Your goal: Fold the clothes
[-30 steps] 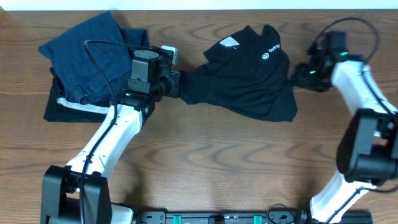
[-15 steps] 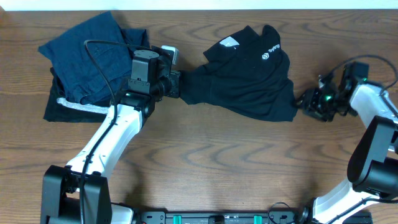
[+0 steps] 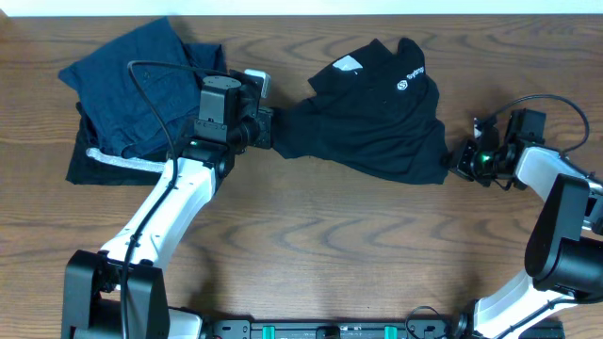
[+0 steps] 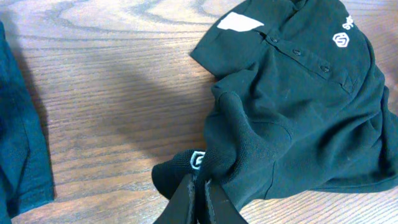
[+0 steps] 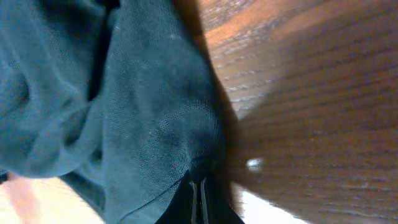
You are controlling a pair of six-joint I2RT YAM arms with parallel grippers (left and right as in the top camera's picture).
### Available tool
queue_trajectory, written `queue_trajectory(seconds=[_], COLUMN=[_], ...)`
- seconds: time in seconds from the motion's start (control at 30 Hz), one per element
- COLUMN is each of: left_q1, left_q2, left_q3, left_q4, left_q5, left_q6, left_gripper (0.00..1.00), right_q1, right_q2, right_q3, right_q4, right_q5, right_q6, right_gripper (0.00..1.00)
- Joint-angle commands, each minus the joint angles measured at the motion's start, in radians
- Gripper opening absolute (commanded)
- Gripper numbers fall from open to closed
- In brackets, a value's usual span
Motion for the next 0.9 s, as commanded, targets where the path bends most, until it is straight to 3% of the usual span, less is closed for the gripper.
queue_trajectory(seconds=[0.0,0.23,0.37,0.53,0.87], left_q1=[0.0,0.0,0.0,0.0,0.0], left_q2=[0.0,0.006,0.021,0.038,0.041], left_q3=[0.011,0.011,0.011,0.011,0.011], left_q4=[-0.002,-0.026,-0.025,-0.026,-0.026], left_q5=[-0.013,-0.013,-0.013,-0.013,-0.013], left_q6=[-0.06,-0.088,-0.088,-0.088,-0.087], left_gripper=[0.06,0.06,0.06,0.06,0.06], right_q1=[-0.031,-0.052,0.0,0.146,0.574], right_q2=[-0.001,-0.014,-0.014,-0.008,0.053], right_q3=[0.113,0.489,0.616,0.615,0.557], right_q4=[-0.072,-0.465,-0.583,-0.628,-0.578], right_q5=[-0.046,-0.044,-0.04,0.039,0.3], right_q6=[-0.032,-0.183,-0.185,-0.183,-0.172], right_gripper=[0.01,0.01,0.01,0.01,0.01])
